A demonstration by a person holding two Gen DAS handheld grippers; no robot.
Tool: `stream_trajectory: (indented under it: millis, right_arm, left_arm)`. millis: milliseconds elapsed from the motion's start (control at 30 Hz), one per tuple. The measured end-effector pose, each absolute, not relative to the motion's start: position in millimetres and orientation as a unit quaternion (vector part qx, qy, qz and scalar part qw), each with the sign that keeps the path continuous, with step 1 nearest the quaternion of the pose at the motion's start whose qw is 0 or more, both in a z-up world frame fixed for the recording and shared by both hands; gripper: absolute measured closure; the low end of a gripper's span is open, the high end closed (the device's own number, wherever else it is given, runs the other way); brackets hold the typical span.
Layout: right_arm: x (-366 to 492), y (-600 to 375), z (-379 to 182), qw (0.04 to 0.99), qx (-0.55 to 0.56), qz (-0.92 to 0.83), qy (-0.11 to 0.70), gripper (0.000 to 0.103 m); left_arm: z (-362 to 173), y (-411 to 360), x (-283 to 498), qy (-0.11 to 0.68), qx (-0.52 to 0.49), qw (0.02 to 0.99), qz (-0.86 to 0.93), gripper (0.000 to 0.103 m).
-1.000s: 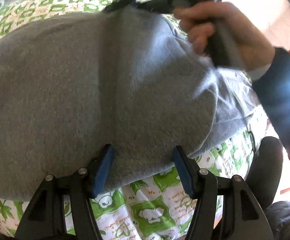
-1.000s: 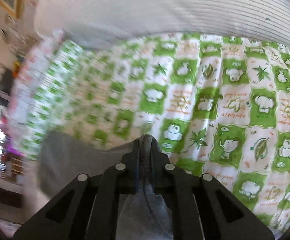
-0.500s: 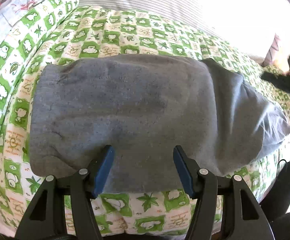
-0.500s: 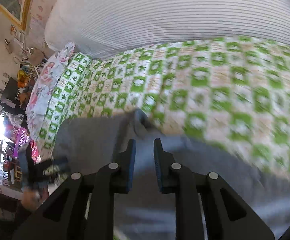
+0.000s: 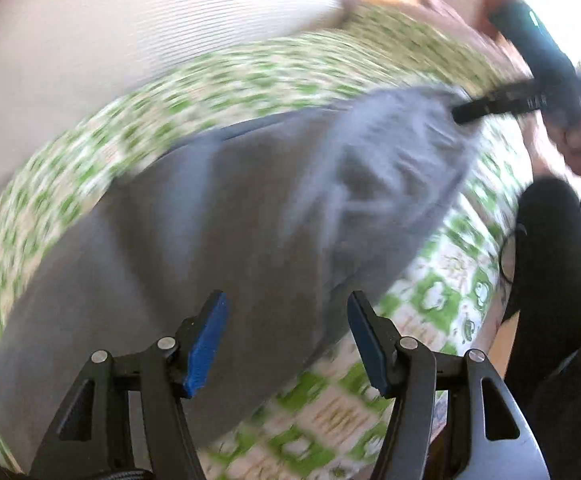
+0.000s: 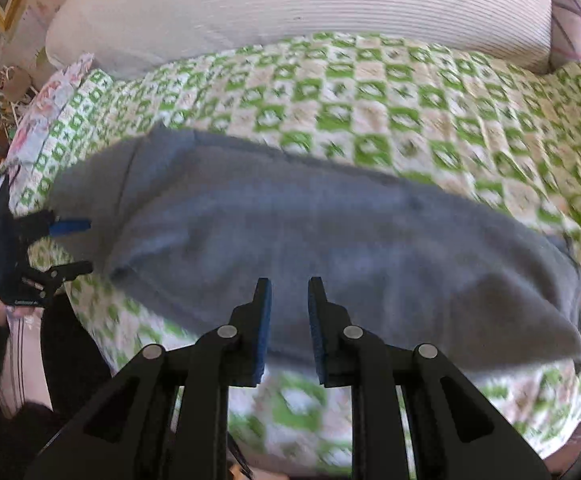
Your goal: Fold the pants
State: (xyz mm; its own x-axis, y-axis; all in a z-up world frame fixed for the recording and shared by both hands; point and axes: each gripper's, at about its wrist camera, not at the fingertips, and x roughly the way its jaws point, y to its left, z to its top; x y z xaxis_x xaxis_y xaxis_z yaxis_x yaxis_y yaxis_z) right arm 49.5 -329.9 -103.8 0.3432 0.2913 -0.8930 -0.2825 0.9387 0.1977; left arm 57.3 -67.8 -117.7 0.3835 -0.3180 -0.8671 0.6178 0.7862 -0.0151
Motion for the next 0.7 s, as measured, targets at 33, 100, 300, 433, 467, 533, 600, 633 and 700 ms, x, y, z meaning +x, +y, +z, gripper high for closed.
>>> stream_trajectory:
  millis: [33, 100, 300, 433, 467, 533, 600, 633, 700]
  right_arm:
    - [46, -332, -105, 0.817, -0.001, 0.18, 0.547, 0.083]
    - [39, -329, -108, 0.81, -0.028, 0.2, 0.55, 0.083]
    - [23, -277, -121, 0.781, -0.172, 0.285, 0.528, 0.067]
    - [19, -258, -143, 0.757, -0.281, 0.279, 0.519, 0.056]
    - [23, -258, -150, 0.753, -0.296, 0.27, 0.523, 0.056]
    - [29, -262, -153, 0.748, -0.278, 0.279, 0.534, 0.056]
    - [34, -267, -152, 0.748, -0.26, 0.294, 0.535, 0.056]
    - [35, -268, -154, 0.748, -0.261, 0.294, 0.535, 0.056]
    - [40, -271, -162, 0.744, -0.262, 0.293, 0.541, 0.059]
  left_arm:
    - [-120, -77, 54, 0.471, 0.181, 0.811, -0.297, 0.041]
    - [-124, -99, 56, 0.463, 0.227, 0.796, -0.317, 0.041]
    - [-142, -110, 68, 0.476, 0.314, 0.753, -0.328, 0.041]
    - [-157, -104, 74, 0.492, 0.351, 0.732, -0.316, 0.041]
    - [-158, -102, 77, 0.497, 0.35, 0.73, -0.313, 0.041]
    - [-158, -98, 84, 0.509, 0.336, 0.73, -0.311, 0.041]
    - [-158, -93, 89, 0.517, 0.323, 0.728, -0.314, 0.041]
    - [-161, -91, 92, 0.522, 0.317, 0.725, -0.318, 0.041]
    - [-166, -91, 97, 0.529, 0.309, 0.722, -0.322, 0.04]
